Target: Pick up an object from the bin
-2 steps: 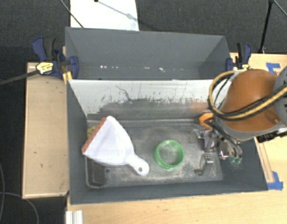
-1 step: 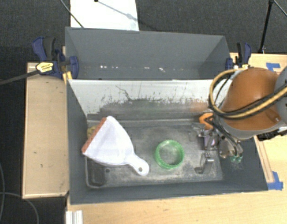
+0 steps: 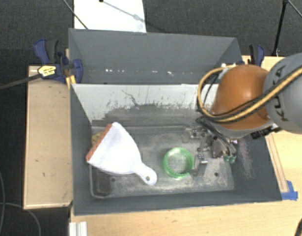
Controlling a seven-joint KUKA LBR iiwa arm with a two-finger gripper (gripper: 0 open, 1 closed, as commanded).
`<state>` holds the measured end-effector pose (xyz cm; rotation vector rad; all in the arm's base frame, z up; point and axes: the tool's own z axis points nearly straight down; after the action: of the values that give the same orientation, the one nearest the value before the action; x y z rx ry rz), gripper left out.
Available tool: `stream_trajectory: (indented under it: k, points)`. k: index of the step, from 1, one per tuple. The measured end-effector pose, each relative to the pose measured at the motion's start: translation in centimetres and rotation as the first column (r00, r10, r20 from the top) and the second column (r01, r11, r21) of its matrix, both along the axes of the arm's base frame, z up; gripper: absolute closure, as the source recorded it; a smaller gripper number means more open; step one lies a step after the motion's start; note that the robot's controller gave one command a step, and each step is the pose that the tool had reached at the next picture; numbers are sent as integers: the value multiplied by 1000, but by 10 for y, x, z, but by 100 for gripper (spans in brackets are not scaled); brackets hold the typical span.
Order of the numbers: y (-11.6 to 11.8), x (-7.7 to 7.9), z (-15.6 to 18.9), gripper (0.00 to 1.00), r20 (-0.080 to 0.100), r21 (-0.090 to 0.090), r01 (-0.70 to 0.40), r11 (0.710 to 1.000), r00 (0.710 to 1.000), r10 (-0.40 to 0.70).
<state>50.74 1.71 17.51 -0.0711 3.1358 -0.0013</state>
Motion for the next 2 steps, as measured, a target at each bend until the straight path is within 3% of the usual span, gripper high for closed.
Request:
stream_trajectory:
  k: [1, 2]
  points:
    - [18, 6, -27, 0, 0, 5, 41, 999, 999, -41]
    - [7, -3, -53, 0, -3, 1, 117, 993, 993, -117]
